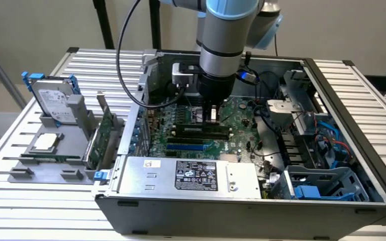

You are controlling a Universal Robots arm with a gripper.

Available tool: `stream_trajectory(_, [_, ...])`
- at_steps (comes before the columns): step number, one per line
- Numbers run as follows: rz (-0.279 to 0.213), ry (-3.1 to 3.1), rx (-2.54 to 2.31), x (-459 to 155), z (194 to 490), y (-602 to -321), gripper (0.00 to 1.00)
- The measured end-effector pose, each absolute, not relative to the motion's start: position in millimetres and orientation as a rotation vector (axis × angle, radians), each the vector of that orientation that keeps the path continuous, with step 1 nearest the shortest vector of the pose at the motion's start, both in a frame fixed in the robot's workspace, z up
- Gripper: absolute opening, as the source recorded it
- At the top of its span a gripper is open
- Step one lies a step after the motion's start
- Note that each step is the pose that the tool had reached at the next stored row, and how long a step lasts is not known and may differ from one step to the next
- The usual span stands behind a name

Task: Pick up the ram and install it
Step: 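Insert the ram into the slot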

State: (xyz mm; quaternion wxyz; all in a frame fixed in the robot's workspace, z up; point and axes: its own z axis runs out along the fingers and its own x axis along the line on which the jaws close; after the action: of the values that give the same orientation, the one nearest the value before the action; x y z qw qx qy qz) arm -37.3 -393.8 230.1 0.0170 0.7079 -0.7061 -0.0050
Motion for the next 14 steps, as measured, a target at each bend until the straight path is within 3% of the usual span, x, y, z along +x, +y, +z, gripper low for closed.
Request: stream_trajectory(14, [0.004, -2.202, 2.206, -38.9, 228.0, -393.8, 0.00])
